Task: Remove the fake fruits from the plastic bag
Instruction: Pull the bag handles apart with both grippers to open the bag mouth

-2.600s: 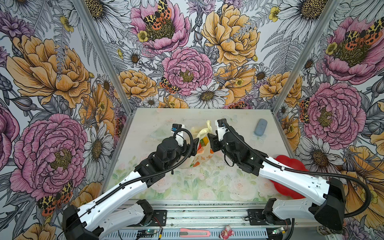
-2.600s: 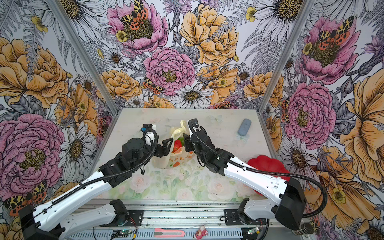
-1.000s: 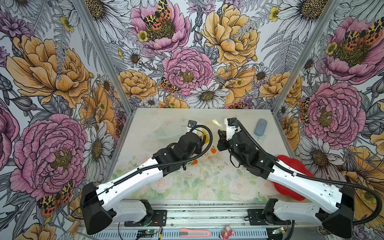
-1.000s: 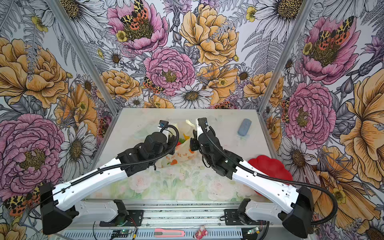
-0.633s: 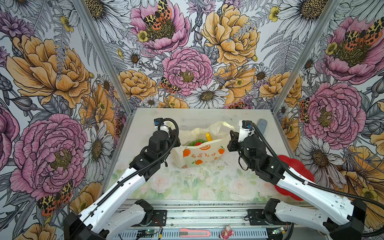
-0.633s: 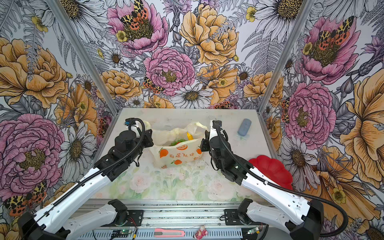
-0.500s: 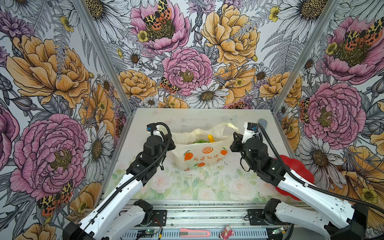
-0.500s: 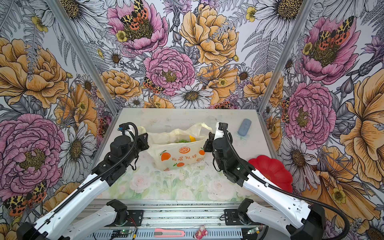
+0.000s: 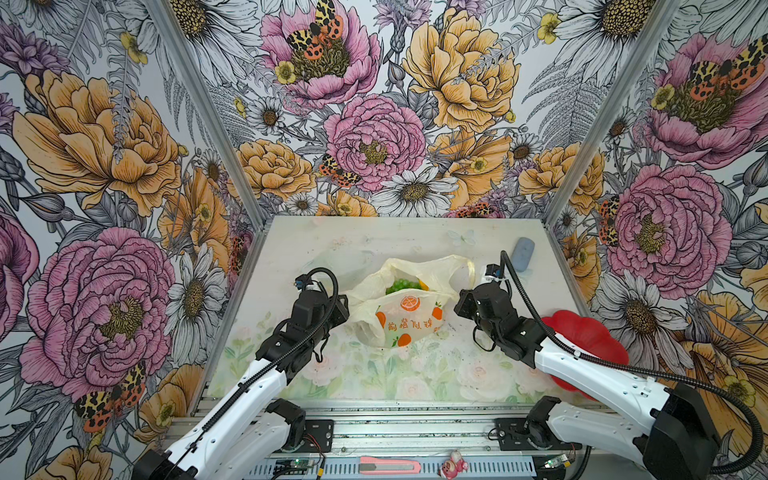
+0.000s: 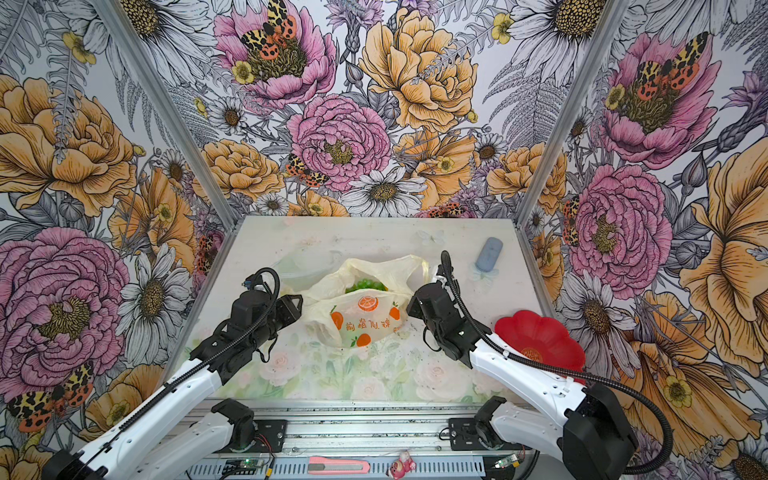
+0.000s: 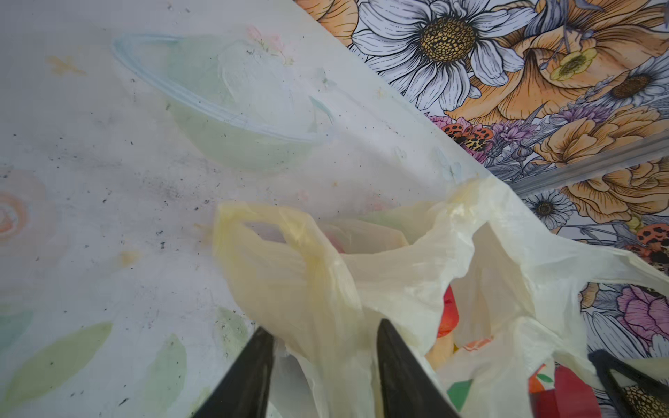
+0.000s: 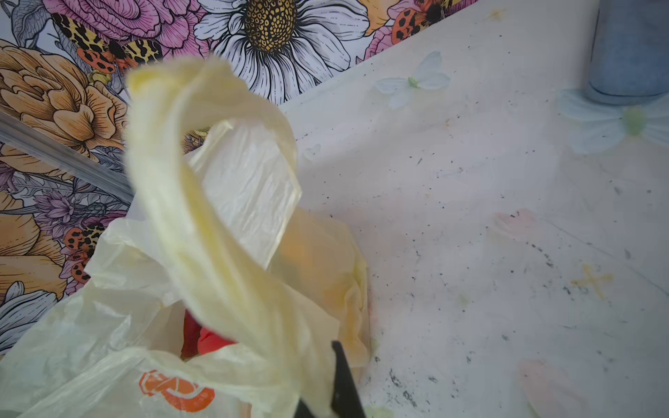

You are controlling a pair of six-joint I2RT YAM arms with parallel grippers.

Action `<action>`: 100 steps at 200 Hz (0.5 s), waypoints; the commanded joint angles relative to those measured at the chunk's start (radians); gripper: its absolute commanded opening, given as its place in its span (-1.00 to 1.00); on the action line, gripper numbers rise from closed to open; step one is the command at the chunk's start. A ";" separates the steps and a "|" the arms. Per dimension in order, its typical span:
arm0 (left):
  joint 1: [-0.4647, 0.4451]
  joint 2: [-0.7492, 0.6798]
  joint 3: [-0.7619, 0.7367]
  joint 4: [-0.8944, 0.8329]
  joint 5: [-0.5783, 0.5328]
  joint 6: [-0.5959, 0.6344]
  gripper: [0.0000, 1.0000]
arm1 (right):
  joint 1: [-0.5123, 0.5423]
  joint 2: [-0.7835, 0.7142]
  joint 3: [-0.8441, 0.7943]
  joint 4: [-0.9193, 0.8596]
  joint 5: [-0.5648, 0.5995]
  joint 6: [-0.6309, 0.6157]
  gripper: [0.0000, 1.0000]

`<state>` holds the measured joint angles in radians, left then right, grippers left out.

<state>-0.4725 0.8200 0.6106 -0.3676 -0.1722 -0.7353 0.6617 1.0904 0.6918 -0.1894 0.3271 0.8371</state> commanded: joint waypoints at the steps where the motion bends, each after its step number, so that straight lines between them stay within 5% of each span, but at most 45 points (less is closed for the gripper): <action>1: -0.078 -0.053 0.127 -0.138 -0.177 0.054 0.28 | 0.016 -0.033 0.034 0.029 -0.003 -0.034 -1.00; 33: -0.179 -0.001 0.323 -0.328 -0.299 0.111 0.59 | 0.038 -0.038 0.055 0.028 0.004 -0.088 -1.00; 75: -0.407 0.104 0.566 -0.480 -0.564 0.153 0.65 | 0.051 -0.018 0.077 0.027 0.012 -0.111 -1.00; 100: -0.519 0.218 0.701 -0.487 -0.555 0.188 0.63 | 0.061 -0.016 0.088 0.027 0.025 -0.119 -1.00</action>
<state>-0.9188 0.9565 1.2087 -0.7826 -0.6365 -0.6052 0.7109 1.0737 0.7391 -0.1822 0.3283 0.7452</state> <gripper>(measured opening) 0.819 0.049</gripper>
